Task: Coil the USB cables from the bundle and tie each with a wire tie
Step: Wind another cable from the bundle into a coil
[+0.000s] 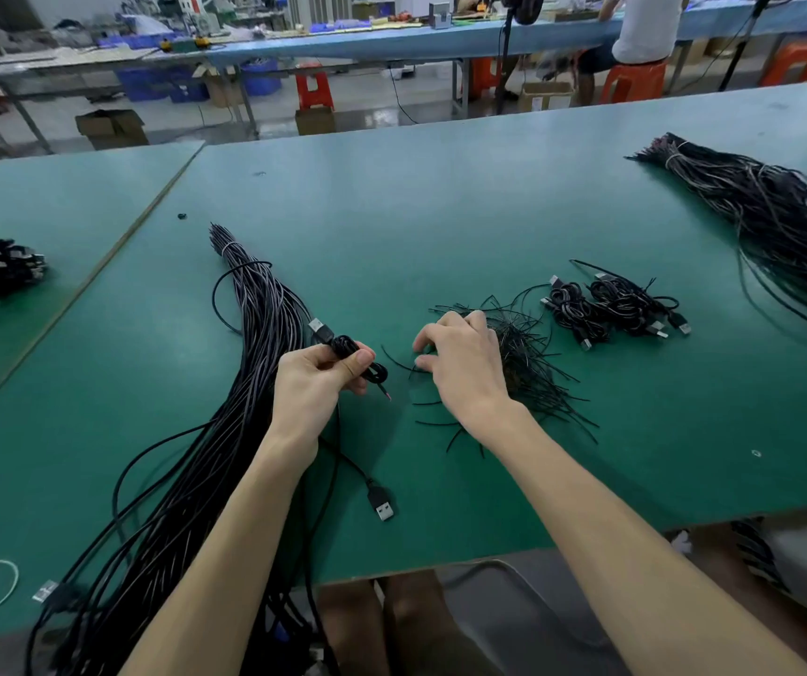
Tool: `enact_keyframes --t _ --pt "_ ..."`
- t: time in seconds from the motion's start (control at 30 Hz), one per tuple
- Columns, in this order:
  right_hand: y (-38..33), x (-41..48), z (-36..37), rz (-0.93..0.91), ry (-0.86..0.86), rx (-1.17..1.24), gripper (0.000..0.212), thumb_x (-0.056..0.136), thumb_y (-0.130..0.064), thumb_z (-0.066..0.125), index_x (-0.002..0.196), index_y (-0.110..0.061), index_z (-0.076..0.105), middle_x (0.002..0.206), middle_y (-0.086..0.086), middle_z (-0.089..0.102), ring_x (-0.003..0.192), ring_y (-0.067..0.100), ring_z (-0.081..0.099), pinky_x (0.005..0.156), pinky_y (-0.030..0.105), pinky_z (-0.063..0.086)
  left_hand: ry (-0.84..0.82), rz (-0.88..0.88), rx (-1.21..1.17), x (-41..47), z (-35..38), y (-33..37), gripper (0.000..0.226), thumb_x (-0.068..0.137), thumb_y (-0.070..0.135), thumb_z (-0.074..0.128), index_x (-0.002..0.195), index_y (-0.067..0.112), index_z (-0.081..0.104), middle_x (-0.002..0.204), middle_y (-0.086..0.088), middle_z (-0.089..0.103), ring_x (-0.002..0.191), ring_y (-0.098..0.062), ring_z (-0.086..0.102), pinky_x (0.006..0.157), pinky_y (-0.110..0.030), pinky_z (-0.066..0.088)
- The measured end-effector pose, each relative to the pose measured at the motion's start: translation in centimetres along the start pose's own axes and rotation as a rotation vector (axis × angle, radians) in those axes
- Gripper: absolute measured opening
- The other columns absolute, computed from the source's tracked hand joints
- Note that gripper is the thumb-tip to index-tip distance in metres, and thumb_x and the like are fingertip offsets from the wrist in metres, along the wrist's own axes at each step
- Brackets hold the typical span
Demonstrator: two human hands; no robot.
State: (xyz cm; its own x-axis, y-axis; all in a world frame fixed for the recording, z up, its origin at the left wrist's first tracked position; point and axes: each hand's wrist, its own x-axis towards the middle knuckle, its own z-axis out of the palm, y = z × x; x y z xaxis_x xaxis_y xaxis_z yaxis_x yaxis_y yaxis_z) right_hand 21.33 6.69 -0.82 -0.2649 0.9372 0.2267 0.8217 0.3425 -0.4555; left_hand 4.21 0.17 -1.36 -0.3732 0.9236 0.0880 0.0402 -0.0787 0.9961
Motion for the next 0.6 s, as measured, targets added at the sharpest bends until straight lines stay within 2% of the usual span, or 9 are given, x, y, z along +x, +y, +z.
enact_keyframes --t 0.13,0.3,0.37,0.43,0.5,0.53,0.6 --pt "0.3 0.2 -0.2 0.017 -0.013 -0.008 0.011 0.097 -0.031 0.069 0.094 -0.021 0.070 0.110 -0.003 0.058 0.111 0.021 0.037 0.095 0.033 0.030 -0.017 -0.004 -0.004 -0.1 -0.1 -0.1 0.002 0.087 0.007 0.078 0.089 0.006 0.077 0.073 -0.005 0.074 0.058 -0.017 0.063 0.066 -0.027 0.059" --pt "0.3 0.2 -0.1 -0.041 -0.064 -0.210 0.019 0.107 -0.025 0.052 0.116 -0.014 0.064 0.125 0.005 0.053 0.121 0.026 0.037 0.103 0.038 0.030 -0.027 -0.021 -0.013 -0.1 0.0 -0.1 0.002 0.087 0.008 0.078 0.089 0.006 0.078 0.074 -0.004 0.075 0.058 -0.015 0.063 0.066 -0.027 0.059" --pt "0.2 0.0 -0.2 -0.019 -0.017 -0.198 0.020 0.108 -0.025 0.049 0.119 -0.013 0.061 0.125 0.006 0.056 0.121 0.026 0.039 0.102 0.038 0.029 -0.031 -0.022 -0.022 -0.1 0.0 -0.1 0.002 0.087 0.008 0.078 0.088 0.007 0.078 0.074 -0.005 0.075 0.058 -0.015 0.064 0.066 -0.026 0.059" --pt "-0.3 -0.4 -0.5 0.052 0.073 0.025 0.016 0.107 -0.025 0.053 0.112 -0.014 0.062 0.115 0.002 0.062 0.114 0.023 0.044 0.098 0.037 0.031 -0.039 -0.021 -0.040 0.0 0.0 -0.1 0.003 0.085 0.010 0.079 0.087 0.008 0.078 0.075 -0.006 0.075 0.059 -0.016 0.064 0.066 -0.026 0.059" --pt "-1.2 -1.0 -1.0 0.127 0.093 0.444 0.009 0.102 -0.024 0.063 0.100 -0.016 0.064 0.098 -0.003 0.066 0.102 0.017 0.054 0.094 0.033 0.039 -0.045 -0.049 -0.100 0.0 0.2 0.0 0.009 0.079 0.018 0.081 0.084 0.010 0.080 0.078 -0.008 0.075 0.061 -0.016 0.065 0.065 -0.025 0.058" --pt "-1.7 -1.4 -1.2 0.133 0.086 0.612 0.007 0.099 -0.022 0.067 0.094 -0.018 0.065 0.090 -0.006 0.066 0.092 0.010 0.058 0.088 0.027 0.043 -0.052 -0.081 -0.151 0.1 0.2 0.1 0.012 0.076 0.021 0.081 0.081 0.010 0.081 0.079 -0.008 0.075 0.061 -0.016 0.065 0.065 -0.024 0.058" --pt "-2.5 -2.2 -1.1 0.088 0.072 0.745 0.008 0.095 -0.017 0.073 0.089 -0.017 0.067 0.083 -0.008 0.068 0.076 -0.002 0.058 0.074 0.014 0.044 -0.099 -0.145 -0.249 0.1 0.1 0.1 0.014 0.075 0.022 0.079 0.080 0.009 0.082 0.080 -0.007 0.074 0.061 -0.016 0.063 0.065 -0.023 0.057"
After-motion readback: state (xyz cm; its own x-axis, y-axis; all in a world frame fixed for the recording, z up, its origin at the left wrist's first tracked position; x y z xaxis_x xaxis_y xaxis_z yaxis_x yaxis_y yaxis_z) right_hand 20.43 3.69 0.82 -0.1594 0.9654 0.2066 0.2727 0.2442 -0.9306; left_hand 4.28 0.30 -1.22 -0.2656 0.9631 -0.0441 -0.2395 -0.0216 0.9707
